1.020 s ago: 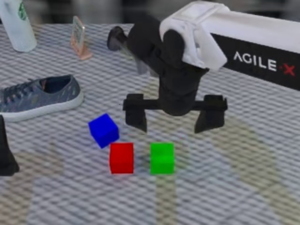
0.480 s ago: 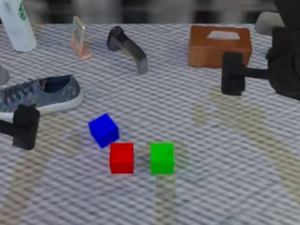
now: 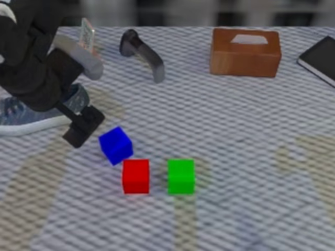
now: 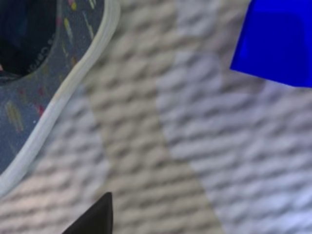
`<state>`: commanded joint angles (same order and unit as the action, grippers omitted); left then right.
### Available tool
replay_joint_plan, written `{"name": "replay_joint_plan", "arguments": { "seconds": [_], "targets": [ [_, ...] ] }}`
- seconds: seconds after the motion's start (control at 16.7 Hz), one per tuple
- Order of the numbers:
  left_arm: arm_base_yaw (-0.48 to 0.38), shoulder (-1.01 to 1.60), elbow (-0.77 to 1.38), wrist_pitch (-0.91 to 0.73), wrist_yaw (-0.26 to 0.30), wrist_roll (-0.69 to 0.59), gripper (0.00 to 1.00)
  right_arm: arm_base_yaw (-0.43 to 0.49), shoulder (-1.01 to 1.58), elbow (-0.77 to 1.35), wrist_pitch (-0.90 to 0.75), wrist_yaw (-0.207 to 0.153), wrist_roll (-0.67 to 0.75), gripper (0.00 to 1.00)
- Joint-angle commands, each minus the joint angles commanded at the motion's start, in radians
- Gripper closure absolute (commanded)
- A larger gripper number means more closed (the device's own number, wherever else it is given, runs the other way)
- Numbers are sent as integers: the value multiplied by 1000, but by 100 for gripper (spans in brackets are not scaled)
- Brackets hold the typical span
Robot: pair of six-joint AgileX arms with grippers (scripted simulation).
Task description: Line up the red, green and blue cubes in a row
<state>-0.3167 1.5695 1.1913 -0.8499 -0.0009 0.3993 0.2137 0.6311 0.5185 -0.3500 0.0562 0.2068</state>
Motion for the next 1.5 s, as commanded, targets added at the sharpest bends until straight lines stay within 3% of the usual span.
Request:
{"name": "replay_joint_plan", "arguments": {
  "seconds": [0.48,0.96,1.5],
  "targets": [
    [-95,502,415,-232,2,120,0,-183,-566,-463,311,-47,-185,0],
    [-102,563,472,-253,3,134,0,-204,-631,-519,350,-56,-207,0],
    [-105,663,322,3,4,137,0,-204,-631,-519,350,-56,-207,0]
  ]
}}
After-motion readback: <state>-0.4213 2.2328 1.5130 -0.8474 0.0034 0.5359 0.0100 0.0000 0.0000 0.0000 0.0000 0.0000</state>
